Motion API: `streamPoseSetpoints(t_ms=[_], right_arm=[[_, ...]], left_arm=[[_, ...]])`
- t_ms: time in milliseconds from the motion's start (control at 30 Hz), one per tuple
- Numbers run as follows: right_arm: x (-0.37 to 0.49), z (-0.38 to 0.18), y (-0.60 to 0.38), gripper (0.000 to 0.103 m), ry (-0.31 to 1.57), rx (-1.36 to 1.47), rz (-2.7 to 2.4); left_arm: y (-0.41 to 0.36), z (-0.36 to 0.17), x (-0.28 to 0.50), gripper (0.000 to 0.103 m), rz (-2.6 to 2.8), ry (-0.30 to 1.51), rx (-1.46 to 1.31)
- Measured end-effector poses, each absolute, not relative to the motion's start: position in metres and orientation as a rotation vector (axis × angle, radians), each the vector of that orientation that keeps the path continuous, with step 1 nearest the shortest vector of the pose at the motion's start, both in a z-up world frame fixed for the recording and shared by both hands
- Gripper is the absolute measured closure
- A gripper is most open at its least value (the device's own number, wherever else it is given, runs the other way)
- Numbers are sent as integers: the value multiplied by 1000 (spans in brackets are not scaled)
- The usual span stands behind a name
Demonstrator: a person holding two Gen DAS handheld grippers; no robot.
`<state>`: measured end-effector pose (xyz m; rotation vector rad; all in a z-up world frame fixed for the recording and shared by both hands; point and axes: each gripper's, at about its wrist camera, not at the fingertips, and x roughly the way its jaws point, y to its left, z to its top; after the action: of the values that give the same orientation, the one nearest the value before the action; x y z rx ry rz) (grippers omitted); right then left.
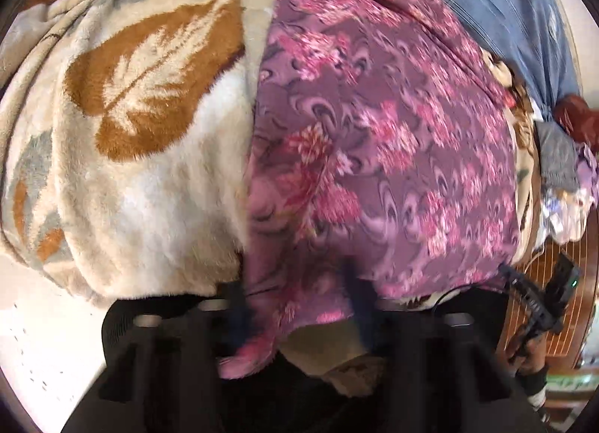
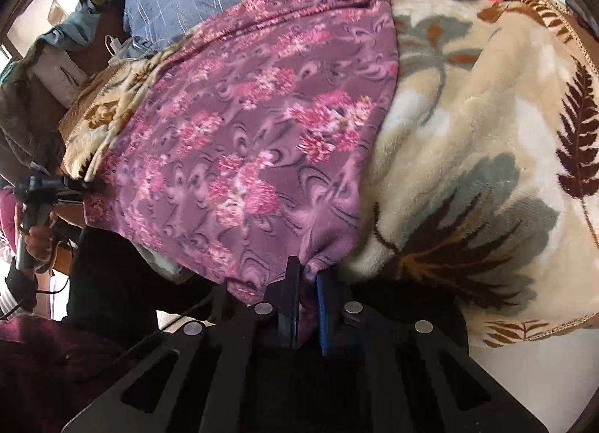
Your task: Fold small clothes
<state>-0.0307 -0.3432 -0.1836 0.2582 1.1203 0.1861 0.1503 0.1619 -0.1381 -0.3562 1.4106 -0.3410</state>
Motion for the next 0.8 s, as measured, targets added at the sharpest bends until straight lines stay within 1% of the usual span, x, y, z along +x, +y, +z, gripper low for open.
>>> streamPoseSetpoints(t_ms=[33, 67, 133, 167, 233, 267, 300, 333, 367, 400, 433, 467, 500, 533, 567, 633, 700, 733, 767, 800], right_arm=[[-35, -178, -345, 96, 1100, 296, 191], [-42, -171, -350, 97, 1064, 353, 192], [-52, -162, -361, 97, 1014, 456, 183], [-55, -161, -364, 99, 1006, 488, 181], [-60, -163, -371, 99, 1011, 533, 162], [-62, -166, -374, 99, 1019, 547, 157], [-62, -168, -377, 99, 1023, 553, 149], [-61, -170, -378, 98, 1025, 558, 138], [-59, -173, -378, 93, 1028, 569, 145], [-58, -173, -379, 92, 1024, 572, 132], [-56, -175, -380, 92, 1020, 572, 107], [-52, -177, -382, 90, 1022, 580, 119], [-49, -179, -384, 84, 1022, 573, 100], [-45, -180, -383, 69, 1026, 568, 90], [-40, -183, -384, 62, 1036, 571, 94], [-35, -190, -386, 58, 1060, 597, 125], [-31, -196, -383, 59, 1085, 594, 153], [-30, -197, -379, 64, 1099, 560, 168], [-28, -197, -373, 80, 1105, 511, 173], [-28, -194, -364, 93, 1113, 441, 185]], left_arm=[[161, -138, 146, 97, -381, 1421, -394], [161, -138, 141, 96, -419, 1424, -433], [161, -138, 134, 96, -389, 1419, -399], [161, -139, 134, 96, -374, 1417, -386], [162, -146, 137, 94, -365, 1431, -398], [162, -151, 139, 89, -355, 1448, -413], [162, -154, 141, 80, -350, 1458, -418], [160, -157, 142, 74, -341, 1469, -417], [157, -161, 143, 63, -333, 1477, -408], [155, -164, 143, 57, -335, 1483, -401], [152, -167, 143, 55, -342, 1491, -392], [150, -169, 143, 55, -347, 1496, -382], [146, -172, 144, 54, -349, 1503, -366], [143, -175, 145, 54, -349, 1511, -353], [140, -177, 145, 53, -351, 1517, -351], [136, -183, 148, 53, -350, 1522, -359], [133, -186, 149, 57, -356, 1519, -371], [132, -188, 150, 59, -357, 1515, -368], [132, -188, 149, 70, -359, 1517, -369], [132, -189, 149, 85, -367, 1522, -375]])
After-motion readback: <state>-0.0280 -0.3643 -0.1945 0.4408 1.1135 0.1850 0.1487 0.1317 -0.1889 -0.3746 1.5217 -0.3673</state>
